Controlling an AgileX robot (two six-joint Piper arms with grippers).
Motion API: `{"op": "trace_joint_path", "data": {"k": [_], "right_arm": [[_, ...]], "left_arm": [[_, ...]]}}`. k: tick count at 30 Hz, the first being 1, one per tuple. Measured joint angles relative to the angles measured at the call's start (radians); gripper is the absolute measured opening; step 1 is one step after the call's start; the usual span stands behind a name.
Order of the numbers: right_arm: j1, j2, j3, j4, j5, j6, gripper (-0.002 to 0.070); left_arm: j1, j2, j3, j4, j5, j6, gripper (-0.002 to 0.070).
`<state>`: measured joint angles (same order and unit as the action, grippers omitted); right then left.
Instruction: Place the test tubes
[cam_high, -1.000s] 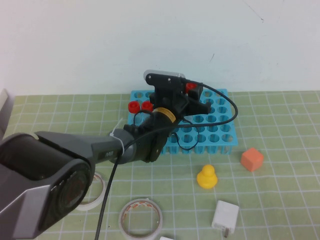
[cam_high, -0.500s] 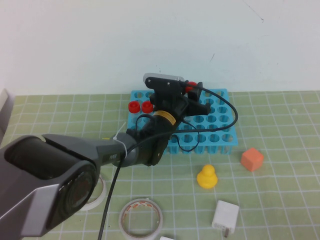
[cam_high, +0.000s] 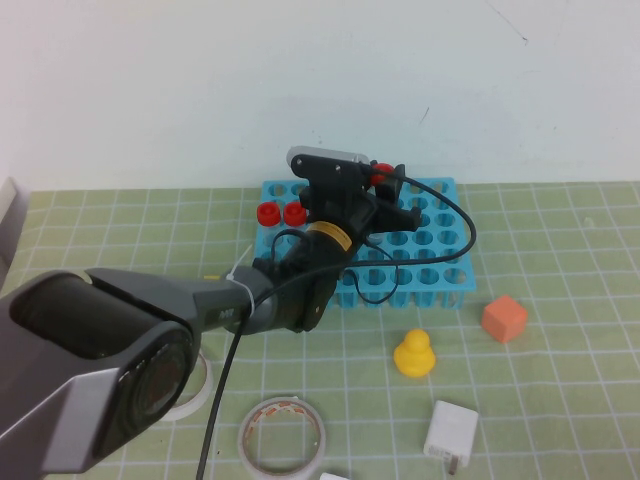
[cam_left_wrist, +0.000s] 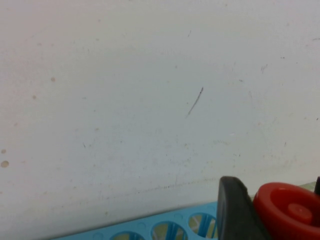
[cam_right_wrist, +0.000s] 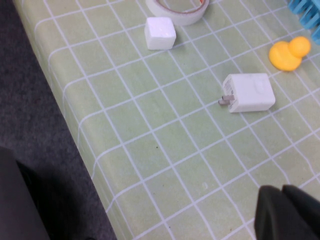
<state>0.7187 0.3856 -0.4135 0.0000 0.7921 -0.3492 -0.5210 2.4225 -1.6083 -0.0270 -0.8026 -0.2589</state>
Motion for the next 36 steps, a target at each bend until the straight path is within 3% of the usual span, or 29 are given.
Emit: {"op": "trace_joint_path", "data": {"k": [34, 36], "right_arm": [[0.0, 0.0, 0.0, 0.0, 0.0, 0.0, -0.0001], [0.0, 0.0, 0.0, 0.0, 0.0, 0.0, -0.0001]], "left_arm": [[0.002, -0.035, 0.0, 0.015, 0.187, 0.003, 0.0265], [0.002, -0.035, 0.0, 0.015, 0.196, 0.005, 0.0295]]}}
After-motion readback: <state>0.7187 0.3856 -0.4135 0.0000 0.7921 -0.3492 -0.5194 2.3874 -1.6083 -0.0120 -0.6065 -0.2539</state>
